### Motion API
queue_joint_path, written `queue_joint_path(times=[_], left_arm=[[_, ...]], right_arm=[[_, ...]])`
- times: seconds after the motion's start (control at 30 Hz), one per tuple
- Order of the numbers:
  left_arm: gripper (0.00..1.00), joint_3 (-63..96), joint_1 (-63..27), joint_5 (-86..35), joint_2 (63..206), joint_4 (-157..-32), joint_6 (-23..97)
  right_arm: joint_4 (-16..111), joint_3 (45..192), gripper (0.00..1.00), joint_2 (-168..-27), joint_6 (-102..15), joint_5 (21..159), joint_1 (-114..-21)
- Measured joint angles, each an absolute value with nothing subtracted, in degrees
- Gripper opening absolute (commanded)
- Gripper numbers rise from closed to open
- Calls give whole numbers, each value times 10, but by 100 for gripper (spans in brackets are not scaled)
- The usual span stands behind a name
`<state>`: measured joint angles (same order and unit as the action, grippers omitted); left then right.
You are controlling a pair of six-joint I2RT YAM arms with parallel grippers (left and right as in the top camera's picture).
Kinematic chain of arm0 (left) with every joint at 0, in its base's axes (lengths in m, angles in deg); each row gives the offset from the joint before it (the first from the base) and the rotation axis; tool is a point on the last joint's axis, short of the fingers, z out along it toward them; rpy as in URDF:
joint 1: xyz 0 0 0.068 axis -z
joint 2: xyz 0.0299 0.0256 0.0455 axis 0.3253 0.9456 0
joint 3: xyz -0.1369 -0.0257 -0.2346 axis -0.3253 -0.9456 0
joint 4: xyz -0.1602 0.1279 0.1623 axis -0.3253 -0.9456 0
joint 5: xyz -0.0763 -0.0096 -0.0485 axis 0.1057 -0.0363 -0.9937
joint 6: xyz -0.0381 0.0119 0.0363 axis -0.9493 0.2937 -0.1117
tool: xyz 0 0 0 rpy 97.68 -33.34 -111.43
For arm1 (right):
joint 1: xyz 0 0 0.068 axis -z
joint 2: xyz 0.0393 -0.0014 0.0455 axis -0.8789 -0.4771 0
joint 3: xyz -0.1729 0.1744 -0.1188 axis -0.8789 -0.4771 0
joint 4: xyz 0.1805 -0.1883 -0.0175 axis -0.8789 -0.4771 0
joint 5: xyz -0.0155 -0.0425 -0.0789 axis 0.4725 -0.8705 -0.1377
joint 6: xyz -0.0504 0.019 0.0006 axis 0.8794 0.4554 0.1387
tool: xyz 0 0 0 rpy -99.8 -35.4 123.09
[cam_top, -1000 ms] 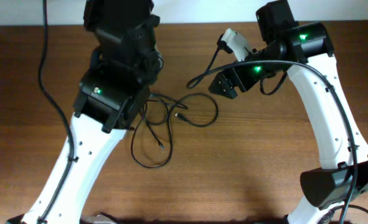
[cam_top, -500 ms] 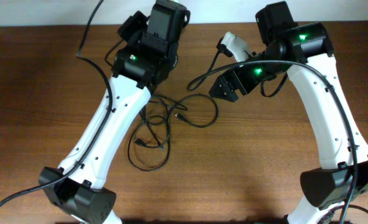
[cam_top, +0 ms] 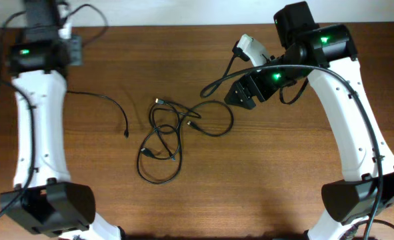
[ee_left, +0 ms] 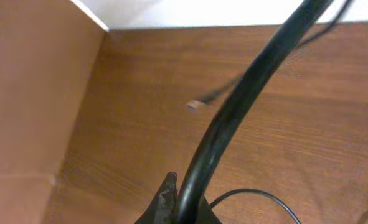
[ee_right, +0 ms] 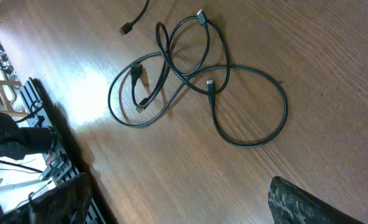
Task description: Untangle cables
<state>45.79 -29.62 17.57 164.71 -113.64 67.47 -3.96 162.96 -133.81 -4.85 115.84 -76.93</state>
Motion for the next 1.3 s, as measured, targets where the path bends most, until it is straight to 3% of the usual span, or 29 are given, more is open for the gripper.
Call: queue_joint_path(times=[0.4, 0.47, 0.5, 0.57, 0.6, 0.87, 1.13, 1.3], left_arm=[[0, 458, -484, 37, 1813, -1176, 648], [10, 458, -519, 35, 1815, -1174, 635], [22, 458, -542, 35, 1815, -1174, 619], [94, 458, -575, 27, 1815, -1174, 597], [99, 458, -585, 19, 1815, -1175, 591], [99, 464, -587, -18, 1815, -1191, 580], [99, 584, -577, -24, 1799, -1235, 580], [99, 604, -483, -34, 1724, -1271, 595]], right_arm=[[-40, 1630, 89, -1338, -49, 1158, -769], [-40, 1630, 89, -1338, -48, 1158, -769], [-40, 1630, 89, -1338, -49, 1158, -769], [-40, 1630, 89, -1338, -49, 1158, -769], [-40, 1630, 89, -1338, -48, 1158, -769], [-40, 1630, 89, -1338, -49, 1158, -769], [-42, 1630, 89, -1338, -49, 1158, -769], [-42, 1630, 89, -1338, -49, 1159, -769]])
